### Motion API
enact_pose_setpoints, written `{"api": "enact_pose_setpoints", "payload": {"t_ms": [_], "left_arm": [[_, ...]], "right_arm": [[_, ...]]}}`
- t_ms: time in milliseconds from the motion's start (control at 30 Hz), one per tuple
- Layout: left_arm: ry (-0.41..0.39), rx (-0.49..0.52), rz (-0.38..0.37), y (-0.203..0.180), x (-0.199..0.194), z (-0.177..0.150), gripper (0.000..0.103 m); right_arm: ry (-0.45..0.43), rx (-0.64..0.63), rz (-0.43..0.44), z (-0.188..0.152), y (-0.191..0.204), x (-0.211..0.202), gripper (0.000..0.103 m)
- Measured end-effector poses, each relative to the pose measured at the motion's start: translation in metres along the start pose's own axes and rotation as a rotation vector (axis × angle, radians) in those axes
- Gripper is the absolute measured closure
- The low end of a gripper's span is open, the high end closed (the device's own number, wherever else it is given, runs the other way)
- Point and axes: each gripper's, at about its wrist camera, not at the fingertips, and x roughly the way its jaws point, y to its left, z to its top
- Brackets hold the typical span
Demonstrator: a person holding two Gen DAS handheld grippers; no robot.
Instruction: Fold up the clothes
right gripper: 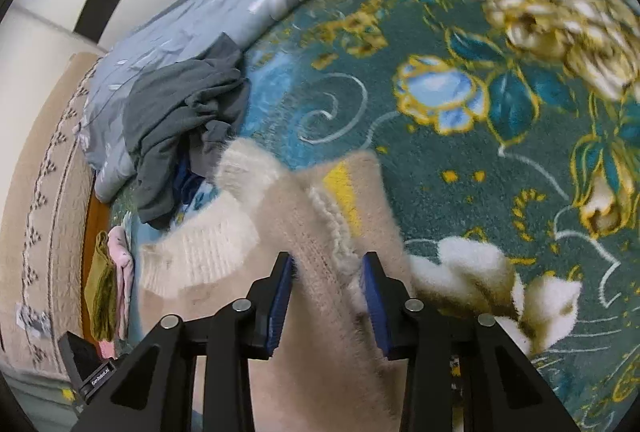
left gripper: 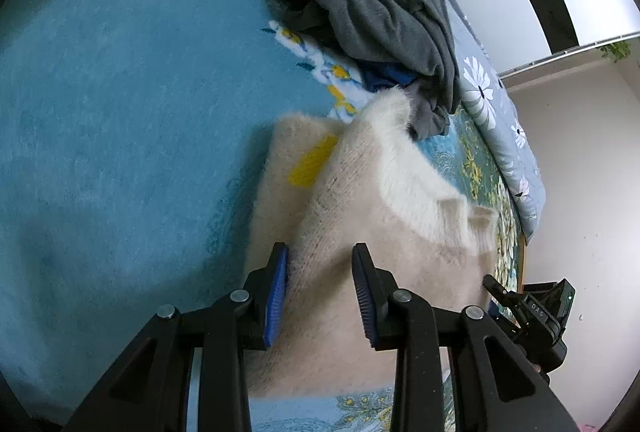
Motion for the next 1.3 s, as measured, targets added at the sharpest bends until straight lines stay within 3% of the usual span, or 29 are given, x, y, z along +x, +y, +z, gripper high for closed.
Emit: {"api": "enact_pose_setpoints", "payload": {"t_ms": [100,167,267,367,467,600,700,900,1133,1300], "left_arm": [[-0.001,0.062,0.034,-0.008,-0.002,-0.005,0.075],[-0.004,0.084,0.042,-0.009,-0.004,-0.007,0.089],[-0.028,0.099,-0.016,-0.011,-0.013,-0.007,0.093],[-0.082,0.117,-0.121,-0.018,-0.030,-0.007,0.093],[-0.103,0.116,-0.116,-0.016,-0.035,-0.007,0.093],[0.001,0.061,0.015,0.001,-0.008,-0.007,0.093],[0.020,0.038,0.045,0.007,0.000,-0.006,0.093],[0.026,0.053,0.073,0.007,0.006,-0.006,0.093],[0.035,0.057,0.088,0.008,0.004,-0.008,0.089],[0.022,0.037,0.054,0.007,-0.005,-0.008,0.089]], "right_arm": [[-0.004,-0.050,0.024,0.000,0.010,-0.009,0.084],[0.000,-0.053,0.080,0.002,0.012,-0.017,0.089],[-0.024,-0.019,0.167,0.005,0.006,-0.029,0.090],[-0.068,0.071,0.227,0.008,-0.010,-0.036,0.090],[-0.008,0.105,0.143,0.003,-0.023,-0.013,0.090],[0.005,0.147,0.120,-0.006,-0.036,0.001,0.090],[0.001,0.138,0.111,-0.006,-0.036,0.000,0.090],[0.020,0.076,0.048,-0.007,-0.029,0.004,0.090],[0.019,0.061,0.050,-0.009,-0.029,-0.007,0.086],[-0.072,-0.023,-0.017,-0.012,-0.012,-0.035,0.086]]}}
